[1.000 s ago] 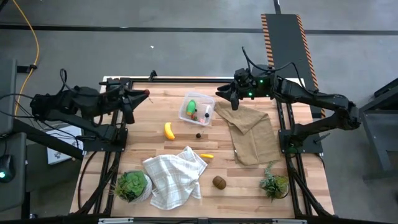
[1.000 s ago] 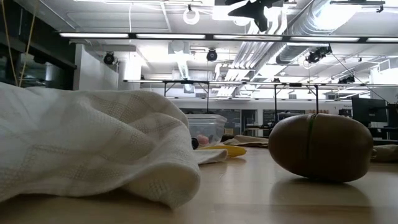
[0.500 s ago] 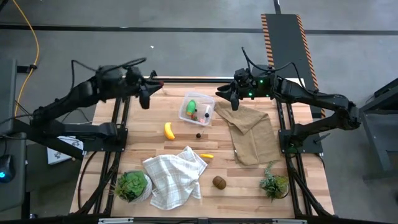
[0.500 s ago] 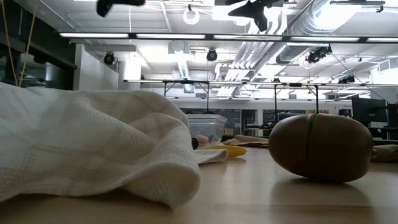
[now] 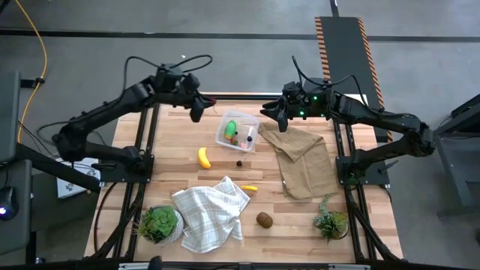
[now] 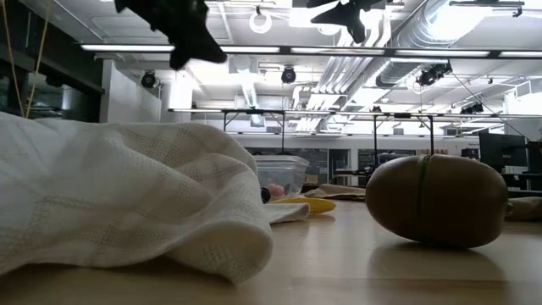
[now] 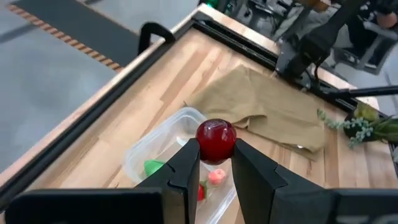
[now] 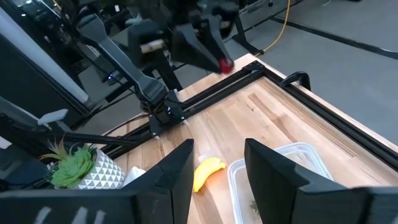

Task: Pick and placing Produce into tupperware
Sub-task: Put the red cherry into the transparent bin

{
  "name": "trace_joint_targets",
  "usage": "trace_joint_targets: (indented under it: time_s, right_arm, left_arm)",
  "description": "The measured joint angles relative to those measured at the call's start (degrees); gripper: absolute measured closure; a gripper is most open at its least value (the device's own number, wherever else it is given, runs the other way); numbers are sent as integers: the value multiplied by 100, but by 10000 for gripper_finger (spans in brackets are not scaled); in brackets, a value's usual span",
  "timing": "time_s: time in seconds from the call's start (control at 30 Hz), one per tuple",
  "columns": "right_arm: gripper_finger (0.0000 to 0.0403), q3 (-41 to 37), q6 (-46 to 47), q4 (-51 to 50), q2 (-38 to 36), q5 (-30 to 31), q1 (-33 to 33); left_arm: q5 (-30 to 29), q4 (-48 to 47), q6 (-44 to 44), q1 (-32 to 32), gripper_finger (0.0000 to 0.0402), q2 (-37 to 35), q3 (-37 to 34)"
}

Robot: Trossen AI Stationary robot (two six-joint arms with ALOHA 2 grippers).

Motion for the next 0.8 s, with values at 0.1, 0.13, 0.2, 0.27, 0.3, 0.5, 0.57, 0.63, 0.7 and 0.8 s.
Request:
trace_joint_targets:
  time_s: [0.1,0.13,0.2,0.27,0.3,0.5,0.57,0.63,0.7,0.8]
  right_arm:
    - [269,0,0,0,0,26,-36]
    - [269,0,-2,0,0,28,-53]
    - [269,0,-2,0,-2,38,-78]
    - [269,0,-2,-2,-2,39,-110]
    - [269,0,-2,-1,-1,39,-127]
    - [269,0,-67,-4,-2,39,-240]
    - [269,0,-109,-4,-2,39,-273]
    - [269,0,-138,-4,-2,39,-315]
    - [269,0,-152,-4,-2,38,-370]
    - [269,0,-156,-6,-2,37,-451]
  left_arm:
    - [130,177,30,-2,325,372,0]
    - [161,251,31,-2,325,502,0]
    - [264,332,20,-2,325,744,0]
    - [336,472,5,-2,325,954,0]
    - [359,494,4,-2,325,1043,0]
    - [373,719,-54,-4,325,1413,23]
    - [368,571,1,-4,325,1555,191]
    - [344,325,131,-22,325,1734,508]
    - [190,31,291,-88,325,1957,927]
    - [19,-576,609,-147,325,2364,1626]
